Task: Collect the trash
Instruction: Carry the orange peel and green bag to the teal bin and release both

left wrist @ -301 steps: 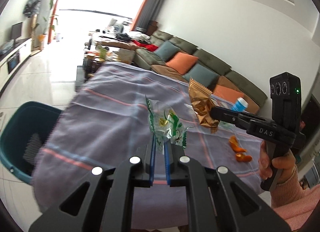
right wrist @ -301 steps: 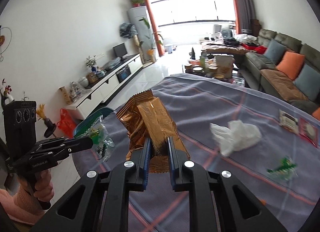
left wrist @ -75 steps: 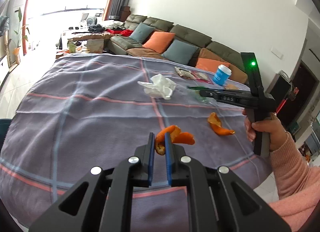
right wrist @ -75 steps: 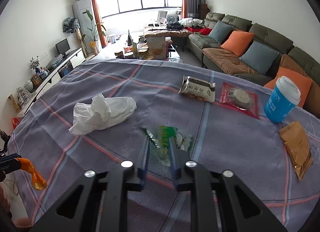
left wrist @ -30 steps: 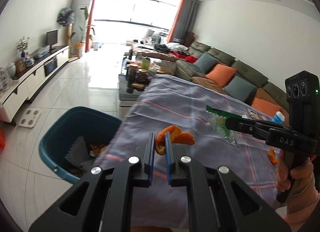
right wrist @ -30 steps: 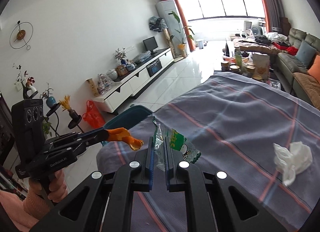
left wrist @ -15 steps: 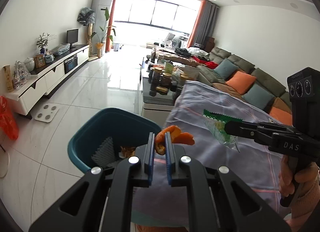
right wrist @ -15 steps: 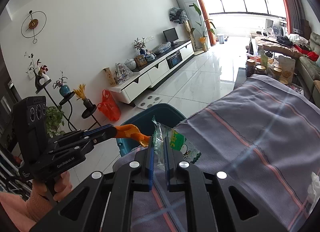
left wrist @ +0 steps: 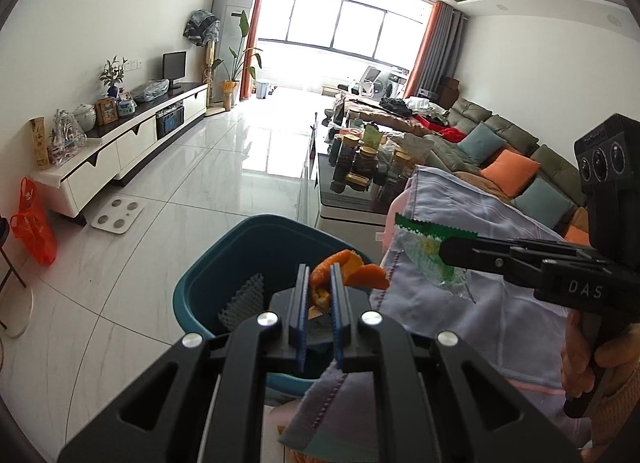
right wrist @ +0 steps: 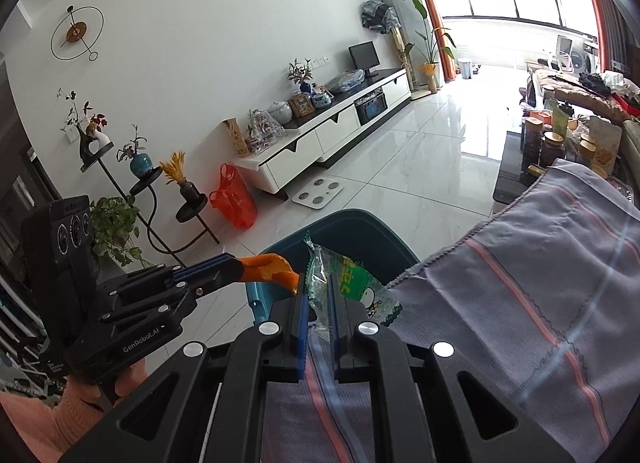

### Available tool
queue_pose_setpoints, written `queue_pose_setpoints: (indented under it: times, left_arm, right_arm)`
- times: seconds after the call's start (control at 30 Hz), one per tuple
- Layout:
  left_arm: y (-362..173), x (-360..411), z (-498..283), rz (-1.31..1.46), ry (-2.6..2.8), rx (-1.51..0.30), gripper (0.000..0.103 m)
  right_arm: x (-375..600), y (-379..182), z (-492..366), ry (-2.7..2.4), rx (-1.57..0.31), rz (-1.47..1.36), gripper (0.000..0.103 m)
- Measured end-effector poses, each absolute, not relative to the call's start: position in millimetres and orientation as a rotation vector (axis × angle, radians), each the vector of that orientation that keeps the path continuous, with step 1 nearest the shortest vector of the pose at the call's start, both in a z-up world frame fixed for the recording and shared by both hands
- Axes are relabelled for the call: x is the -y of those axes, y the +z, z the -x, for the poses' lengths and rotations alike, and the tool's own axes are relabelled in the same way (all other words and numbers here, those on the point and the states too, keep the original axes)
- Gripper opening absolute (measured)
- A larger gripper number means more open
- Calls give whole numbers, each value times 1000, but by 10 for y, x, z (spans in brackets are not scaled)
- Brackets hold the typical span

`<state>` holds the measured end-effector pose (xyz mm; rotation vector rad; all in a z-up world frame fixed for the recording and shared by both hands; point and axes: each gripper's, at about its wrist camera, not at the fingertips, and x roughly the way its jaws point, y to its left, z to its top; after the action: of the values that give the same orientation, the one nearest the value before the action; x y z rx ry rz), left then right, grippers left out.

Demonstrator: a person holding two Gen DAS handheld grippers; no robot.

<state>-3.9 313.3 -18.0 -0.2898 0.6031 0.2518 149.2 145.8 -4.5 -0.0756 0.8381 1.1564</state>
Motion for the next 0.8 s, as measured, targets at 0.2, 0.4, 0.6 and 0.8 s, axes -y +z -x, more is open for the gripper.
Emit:
queue_pose_setpoints:
  times: [0.2,0.4,0.6,0.8]
  left_arm:
    - [-256,-3172,-34,281,284,-619,11]
    - [-306,-3232,-68,277,301,-627,11]
    - [-342,-3294,-96,281,318,-632,11]
    - [-399,-3335,-120,280,337,-647,11]
  right_arm:
    - [-1633,-107,-1537,1164,-858,86,9]
    - [-1809,-142,-1549,1173,-873,96,9]
    - [-1953,-216,-1571,1185,-899,101,9]
    - [-2074,-300,-1595,1186,-930,99,9]
